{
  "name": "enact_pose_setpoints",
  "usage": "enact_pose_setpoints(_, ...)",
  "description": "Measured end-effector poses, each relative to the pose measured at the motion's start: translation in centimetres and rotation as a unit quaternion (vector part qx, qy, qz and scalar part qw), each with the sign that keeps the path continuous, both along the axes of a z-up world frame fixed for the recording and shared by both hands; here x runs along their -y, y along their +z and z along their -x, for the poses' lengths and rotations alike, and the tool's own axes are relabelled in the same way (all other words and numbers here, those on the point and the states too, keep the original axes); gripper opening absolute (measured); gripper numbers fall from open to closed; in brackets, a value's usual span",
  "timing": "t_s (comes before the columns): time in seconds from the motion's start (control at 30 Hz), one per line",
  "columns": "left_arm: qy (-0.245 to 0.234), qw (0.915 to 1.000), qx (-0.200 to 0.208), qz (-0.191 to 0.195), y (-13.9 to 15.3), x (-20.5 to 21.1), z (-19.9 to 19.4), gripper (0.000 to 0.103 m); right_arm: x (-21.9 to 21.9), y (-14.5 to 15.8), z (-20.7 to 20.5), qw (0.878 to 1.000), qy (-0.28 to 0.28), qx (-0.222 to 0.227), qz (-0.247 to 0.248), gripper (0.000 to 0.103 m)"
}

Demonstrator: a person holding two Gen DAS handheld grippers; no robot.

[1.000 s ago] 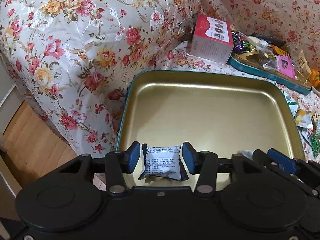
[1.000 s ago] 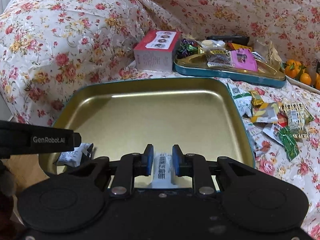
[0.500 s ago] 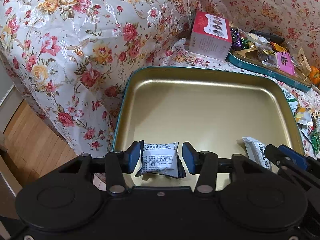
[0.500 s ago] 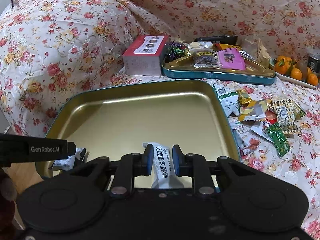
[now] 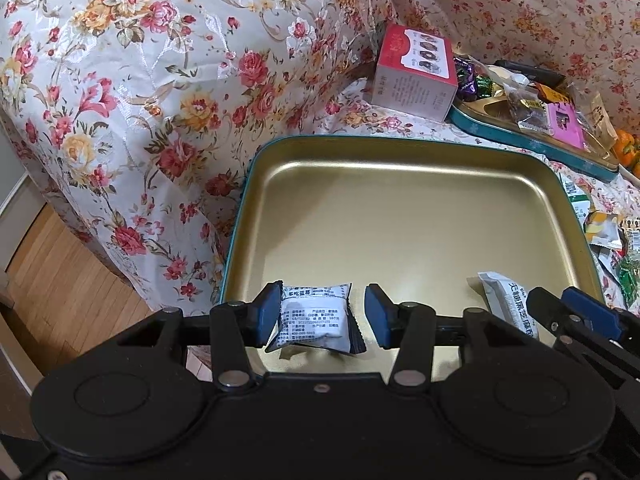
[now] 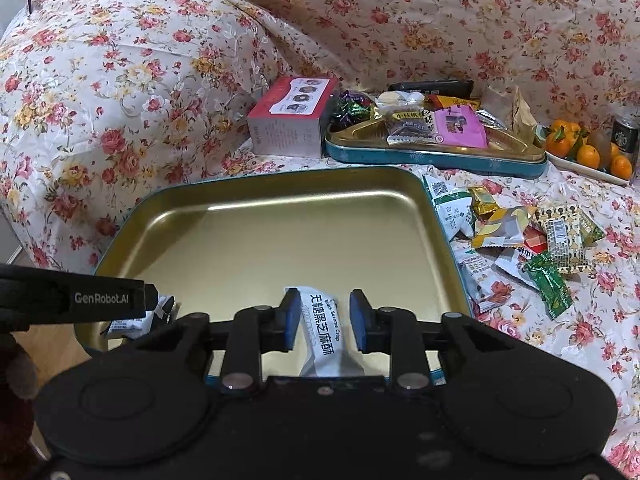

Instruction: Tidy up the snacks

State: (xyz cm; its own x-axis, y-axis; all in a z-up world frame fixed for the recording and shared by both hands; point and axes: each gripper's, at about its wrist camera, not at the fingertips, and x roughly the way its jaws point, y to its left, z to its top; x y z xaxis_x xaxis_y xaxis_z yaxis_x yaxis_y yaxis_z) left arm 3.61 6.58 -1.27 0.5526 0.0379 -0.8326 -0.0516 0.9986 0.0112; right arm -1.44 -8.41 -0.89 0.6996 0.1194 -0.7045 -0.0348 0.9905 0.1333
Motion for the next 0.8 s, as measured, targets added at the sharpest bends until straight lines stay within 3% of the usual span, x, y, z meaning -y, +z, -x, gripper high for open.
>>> enact_pose_setpoints(0.13,-0.003,1.0000,0.004,-0.001,0.1,0.2,0.2,0.055,0.5,0.5,0.4,1.000,-0.009,0.015,0.004,0.038)
enact_pose_setpoints(0.33,-0.011,0.9999,0.008,-0.005,0.2,0.6,0.4,0.055,2.1,1.3,1.3,0.997,-0.046,0.064,0.022,0.060)
enact_pose_setpoints(0.43,-0.016,0.9998,0.010,-0.006,0.2,0.9,0.4,0.055,3.7,1.4,1.4,0.994,-0.077,0.075,0.022,0.061)
enact_pose_setpoints(0.6,-0.023,0.9996,0.015,-0.007,0.2,1.1,0.5,0.055,7.0,0.8,0.8,0.992,-0.112,0.051,0.016,0.059)
enact_pose_setpoints(0.8,-0.035,0.9990,0.029,0.000,0.5,1.4,0.9,0.055,10.7,-0.3,1.1,0.985,-0.156,0.052,0.044,0.058)
